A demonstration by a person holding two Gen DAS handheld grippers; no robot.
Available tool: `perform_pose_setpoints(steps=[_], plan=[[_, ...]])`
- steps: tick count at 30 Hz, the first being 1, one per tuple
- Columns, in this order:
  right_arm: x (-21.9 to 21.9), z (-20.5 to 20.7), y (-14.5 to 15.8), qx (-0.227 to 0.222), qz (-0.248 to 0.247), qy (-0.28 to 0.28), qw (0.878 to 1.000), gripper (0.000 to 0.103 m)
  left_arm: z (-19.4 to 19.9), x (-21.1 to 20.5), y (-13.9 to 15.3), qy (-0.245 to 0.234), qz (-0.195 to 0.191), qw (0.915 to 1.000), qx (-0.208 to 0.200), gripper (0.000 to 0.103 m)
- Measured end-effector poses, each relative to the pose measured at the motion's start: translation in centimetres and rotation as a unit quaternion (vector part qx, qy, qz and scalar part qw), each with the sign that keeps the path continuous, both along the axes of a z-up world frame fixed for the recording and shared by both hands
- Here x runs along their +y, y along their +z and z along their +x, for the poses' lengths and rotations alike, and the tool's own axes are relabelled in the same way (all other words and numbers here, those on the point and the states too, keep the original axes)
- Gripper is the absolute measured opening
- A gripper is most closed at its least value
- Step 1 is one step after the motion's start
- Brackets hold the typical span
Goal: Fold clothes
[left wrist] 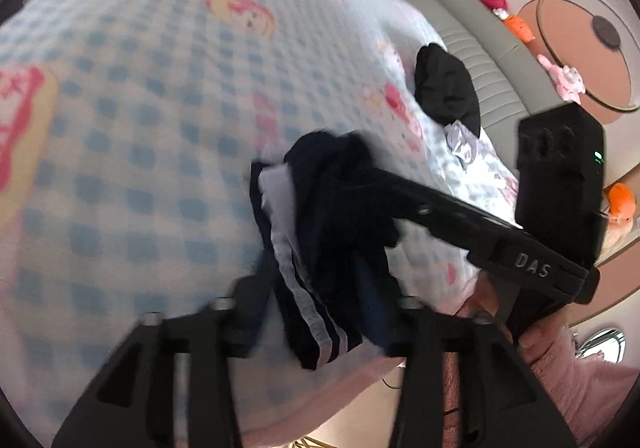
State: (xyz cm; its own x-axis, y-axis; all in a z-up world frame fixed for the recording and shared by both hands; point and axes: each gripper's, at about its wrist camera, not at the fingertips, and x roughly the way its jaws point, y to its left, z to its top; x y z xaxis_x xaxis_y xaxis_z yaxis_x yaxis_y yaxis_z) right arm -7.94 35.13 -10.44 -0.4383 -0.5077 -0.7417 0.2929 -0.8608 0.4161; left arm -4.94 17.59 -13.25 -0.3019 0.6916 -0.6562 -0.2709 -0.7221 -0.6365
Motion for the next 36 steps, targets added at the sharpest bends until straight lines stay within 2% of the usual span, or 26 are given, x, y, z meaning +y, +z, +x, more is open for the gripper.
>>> perform_pose_setpoints(steps=[3, 5, 7, 10, 12, 15, 18, 21, 24, 26, 28, 31, 36], plan=[[-0.8, -0.2, -0.4, -0.016, -0.019, 0.008, 1.0, 0.045, 0.4, -0.6, 0.9, -0.008, 0.013, 0.9997, 0.017, 0.048], [-0.7, -0.3, -0.8, -0.024, -0.025, -0.003, 0.999, 0.045, 0.5, -0.5, 1.3, -0.004, 0.003, 0.9996, 0.029, 0.048], [0.1, -0.2, -1.0, -0.033, -0.045, -0.019, 0.998, 0.045, 0.2, -0.1, 0.7, 0.009, -0.019, 0.9995, 0.025, 0.048], [2.0, 0.6, -0.8, -0.046, -0.084, -0.044, 0.994, 0.045, -0.6, -0.1, -0.6, 0.045, -0.078, 0.9959, 0.007, 0.047], [3.2, 1.4, -0.3, -0.038, -0.083, -0.067, 0.994, 0.045, -1.1, -0.9, -1.3, 0.068, -0.096, 0.993, -0.008, 0.046], [4.7, 2.6, 0.2, -0.023, -0.056, -0.094, 0.994, 0.045, -0.8, -2.6, -0.4, 0.092, -0.086, 0.9921, 0.009, 0.044], [4.8, 3.4, -0.6, -0.032, -0.033, -0.086, 0.995, 0.045, -0.6, -3.8, 0.1, 0.095, -0.032, 0.9949, 0.006, 0.044], [4.2, 4.6, -1.1, -0.028, -0.008, -0.087, 0.996, 0.045, -0.3, -3.5, 0.6, 0.072, 0.003, 0.9973, 0.012, 0.044], [4.4, 5.4, -1.4, -0.036, -0.052, -0.089, 0.994, 0.045, 0.2, -2.5, 1.3, 0.029, 0.014, 0.9992, 0.023, 0.046], [4.0, 5.1, -1.6, -0.046, -0.064, -0.074, 0.994, 0.045, 0.8, -1.3, 1.7, -0.009, 0.0, 0.9993, 0.035, 0.046], [3.4, 4.1, -1.2, -0.042, -0.051, -0.064, 0.996, 0.045, 1.3, 0.3, 1.9, -0.032, -0.023, 0.9983, 0.044, 0.046], [2.7, 2.0, -0.4, -0.039, -0.07, -0.046, 0.996, 0.045, 1.3, 1.5, 1.8, -0.038, -0.046, 0.9971, 0.048, 0.047], [1.0, -1.0, 0.5, -0.041, -0.083, -0.025, 0.995, 0.053, 0.1, 3.4, 1.3, -0.044, -0.091, 0.9931, 0.06, 0.047]])
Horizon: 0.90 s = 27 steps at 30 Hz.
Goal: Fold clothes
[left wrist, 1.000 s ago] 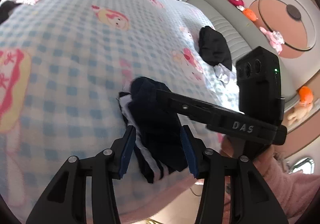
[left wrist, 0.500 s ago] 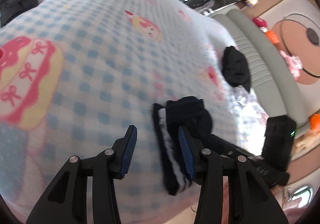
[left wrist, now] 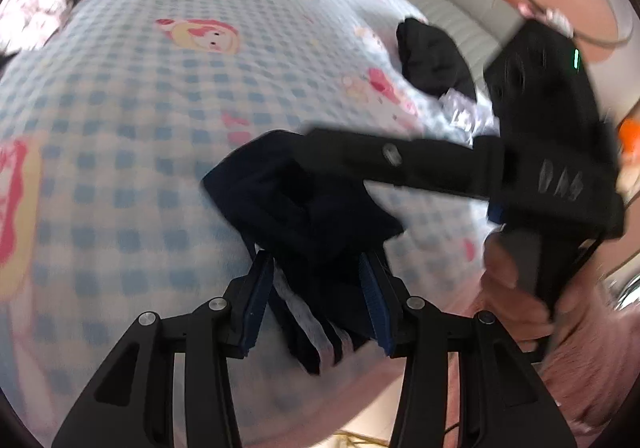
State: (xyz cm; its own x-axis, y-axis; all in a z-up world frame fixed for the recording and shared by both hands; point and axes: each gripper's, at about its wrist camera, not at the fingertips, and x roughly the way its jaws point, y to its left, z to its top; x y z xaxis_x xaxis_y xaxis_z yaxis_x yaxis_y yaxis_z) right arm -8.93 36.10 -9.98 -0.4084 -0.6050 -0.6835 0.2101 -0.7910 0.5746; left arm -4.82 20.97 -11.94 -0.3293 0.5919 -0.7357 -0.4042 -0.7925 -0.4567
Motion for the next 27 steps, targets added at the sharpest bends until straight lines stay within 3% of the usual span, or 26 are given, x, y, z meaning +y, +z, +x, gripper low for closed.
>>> perform_pose_setpoints(steps=[5, 10, 13, 17, 21, 27], plan=[[0.8, 0.3, 1.2, 0.015, -0.021, -0.024, 0.999, 0.053, -2.5, -1.8, -1.0, 0.092, -0.012, 0.9956, -0.016, 0.046], [2.3, 2.5, 1.0, 0.041, 0.095, -0.073, 0.992, 0.053, -2.8, -5.1, -0.9, 0.166, 0.003, 0.986, -0.015, 0.046], [2.2, 3.4, -0.4, 0.03, 0.116, -0.053, 0.991, 0.054, -2.9, -6.2, -0.7, 0.17, 0.059, 0.9833, -0.03, 0.046], [0.7, 4.0, -2.1, 0.02, 0.146, -0.022, 0.989, 0.054, -2.5, -5.6, -0.8, 0.138, 0.062, 0.9877, -0.038, 0.047], [0.2, 4.7, -2.5, 0.013, 0.14, -0.008, 0.99, 0.054, -1.2, -4.6, -0.6, 0.099, 0.104, 0.9885, -0.048, 0.047], [-1.4, 6.5, -2.9, 0.025, 0.158, 0.04, 0.986, 0.054, 0.7, -2.8, -0.2, 0.071, 0.095, 0.9919, -0.046, 0.045]])
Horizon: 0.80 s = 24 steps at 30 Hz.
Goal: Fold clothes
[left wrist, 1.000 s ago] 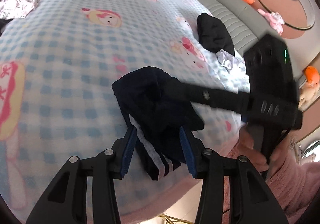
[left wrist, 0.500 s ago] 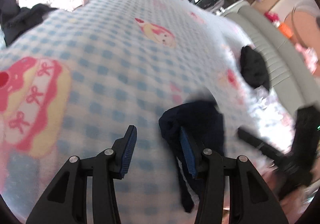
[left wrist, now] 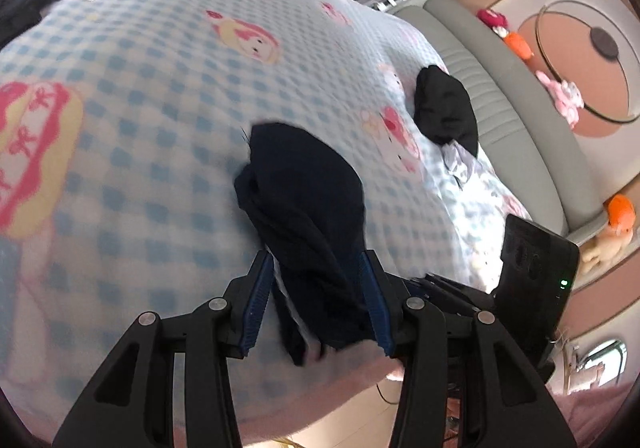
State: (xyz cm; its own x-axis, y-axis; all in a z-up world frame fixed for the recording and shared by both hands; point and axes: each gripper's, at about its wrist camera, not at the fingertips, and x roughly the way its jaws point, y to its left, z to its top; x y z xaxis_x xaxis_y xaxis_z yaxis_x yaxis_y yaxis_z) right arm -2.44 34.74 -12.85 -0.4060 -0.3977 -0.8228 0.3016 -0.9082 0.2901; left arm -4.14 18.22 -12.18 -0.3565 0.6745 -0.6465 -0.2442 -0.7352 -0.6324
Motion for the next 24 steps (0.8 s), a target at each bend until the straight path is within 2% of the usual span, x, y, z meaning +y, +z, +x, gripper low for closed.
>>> perform_pose_setpoints(steps=[5, 8, 9, 13, 16, 20, 22, 24], plan=[[0.6, 0.5, -1.0, -0.022, -0.017, -0.015, 1.0, 0.054, 1.9, 2.0, -0.3, -0.03, -0.05, 0.9983, 0.006, 0.039], [0.8, 0.5, -1.1, -0.03, -0.022, -0.028, 0.999, 0.054, 2.0, 2.9, -0.3, -0.037, -0.079, 0.9961, 0.011, 0.027], [0.6, 0.5, -1.1, -0.028, -0.017, -0.03, 0.999, 0.054, 2.0, 2.9, -0.3, -0.037, -0.087, 0.9955, 0.009, 0.025], [0.9, 0.5, -1.4, -0.033, -0.015, -0.048, 0.998, 0.054, 2.0, 2.1, -0.9, -0.026, -0.108, 0.9938, -0.007, 0.023], [1.1, 0.7, -1.6, -0.031, -0.003, -0.056, 0.998, 0.059, 2.4, 0.9, -1.7, -0.013, -0.129, 0.9914, -0.016, 0.023], [1.8, 1.3, -0.7, -0.022, -0.012, -0.063, 0.998, 0.059, 2.9, 0.0, -1.4, -0.008, -0.129, 0.9915, -0.012, 0.024], [2.5, 1.6, 0.3, -0.009, -0.03, -0.074, 0.997, 0.059, 2.8, -0.5, -1.1, -0.017, -0.096, 0.995, -0.025, 0.024], [3.1, 1.6, 1.2, 0.007, -0.046, -0.085, 0.995, 0.059, 2.9, -0.8, -0.6, -0.024, -0.05, 0.998, -0.032, 0.031]])
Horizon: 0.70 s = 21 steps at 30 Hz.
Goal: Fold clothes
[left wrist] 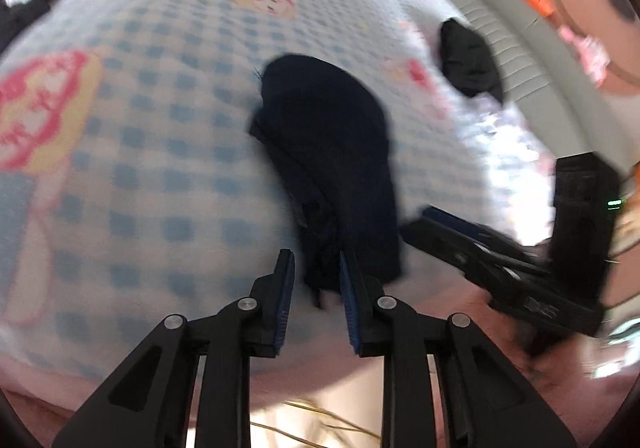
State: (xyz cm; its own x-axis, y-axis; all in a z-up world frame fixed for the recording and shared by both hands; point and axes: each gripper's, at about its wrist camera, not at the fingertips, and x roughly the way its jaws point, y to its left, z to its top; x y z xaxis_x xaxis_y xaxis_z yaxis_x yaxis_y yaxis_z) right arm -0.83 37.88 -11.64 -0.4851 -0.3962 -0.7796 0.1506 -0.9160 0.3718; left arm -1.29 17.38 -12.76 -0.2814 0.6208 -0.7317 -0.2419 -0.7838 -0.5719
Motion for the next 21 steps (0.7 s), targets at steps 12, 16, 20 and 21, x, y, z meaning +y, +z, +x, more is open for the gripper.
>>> perform_pose_setpoints(steps=[12, 16, 20, 21], plan=[[-1.1, -1.1, -3.4, -0.047, 0.039, 0.0, 0.998, 0.059, -0.7, 3.1, -2.2, -0.009, -0.122, 0.9925, 0.011, 0.035], [0.0, -0.8, -3.3, -0.05, 0.028, -0.004, 0.998, 0.059, -0.8, 2.2, -2.0, -0.004, -0.106, 0.9943, 0.003, 0.037], [0.4, -0.6, -3.1, -0.051, 0.027, -0.003, 0.998, 0.059, -0.4, 2.1, -1.5, -0.006, -0.1, 0.995, 0.004, 0.039], [0.5, -0.6, -2.9, -0.049, 0.03, -0.003, 0.998, 0.059, -0.2, 2.1, -1.3, -0.007, -0.099, 0.9951, 0.007, 0.039]])
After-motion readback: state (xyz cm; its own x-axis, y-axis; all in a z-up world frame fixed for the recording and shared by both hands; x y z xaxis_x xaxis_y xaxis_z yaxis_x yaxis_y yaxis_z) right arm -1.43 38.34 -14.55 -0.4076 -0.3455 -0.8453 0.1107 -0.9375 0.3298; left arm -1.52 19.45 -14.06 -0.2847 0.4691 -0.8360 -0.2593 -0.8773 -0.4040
